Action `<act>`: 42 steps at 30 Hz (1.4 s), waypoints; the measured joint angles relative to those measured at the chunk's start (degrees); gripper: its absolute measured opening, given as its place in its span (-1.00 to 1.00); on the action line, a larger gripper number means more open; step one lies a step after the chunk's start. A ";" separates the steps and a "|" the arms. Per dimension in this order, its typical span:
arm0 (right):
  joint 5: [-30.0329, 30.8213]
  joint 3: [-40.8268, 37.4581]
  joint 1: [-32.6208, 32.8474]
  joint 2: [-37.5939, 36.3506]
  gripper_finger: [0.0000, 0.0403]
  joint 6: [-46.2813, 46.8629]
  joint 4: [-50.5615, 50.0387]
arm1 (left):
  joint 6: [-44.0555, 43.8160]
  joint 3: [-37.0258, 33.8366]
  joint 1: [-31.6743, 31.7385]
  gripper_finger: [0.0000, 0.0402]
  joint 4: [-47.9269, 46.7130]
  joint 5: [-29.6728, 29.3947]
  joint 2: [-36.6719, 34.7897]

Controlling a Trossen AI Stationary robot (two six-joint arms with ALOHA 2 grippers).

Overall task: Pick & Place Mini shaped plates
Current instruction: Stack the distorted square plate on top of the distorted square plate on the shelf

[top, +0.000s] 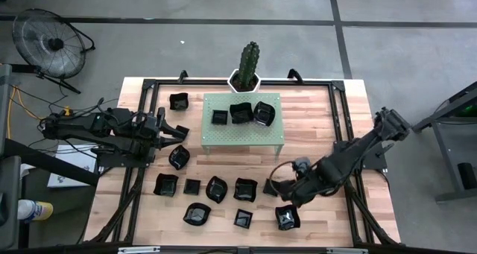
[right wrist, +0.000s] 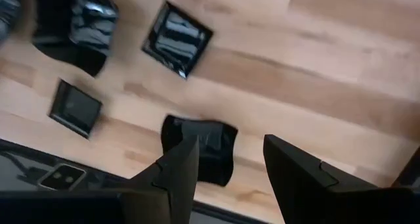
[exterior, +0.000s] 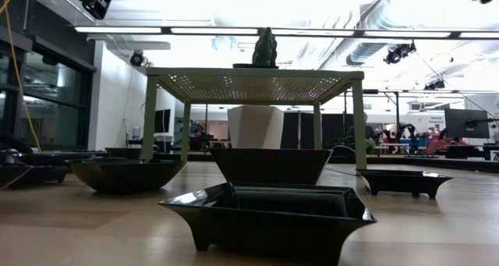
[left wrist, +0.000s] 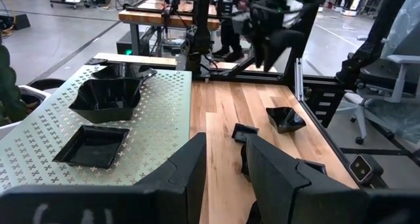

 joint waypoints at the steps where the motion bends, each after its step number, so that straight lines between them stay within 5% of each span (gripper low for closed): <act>1: -0.55 0.00 0.40 0.76 -0.17 0.34 0.57 | 0.16 -0.01 -0.02 -0.46 0.00 0.00 0.00; 21: -5.62 0.00 10.21 11.60 -0.17 9.78 8.77 | 0.36 -0.01 0.00 -0.46 0.00 0.26 0.00; 30: -3.20 0.01 11.16 12.07 -0.17 10.13 9.60 | 0.36 -0.01 -0.02 -0.46 0.00 0.26 0.00; 42: -3.36 -10.49 10.41 12.16 -0.17 10.62 22.61 | 0.26 -0.01 -0.01 -0.46 0.01 0.26 0.00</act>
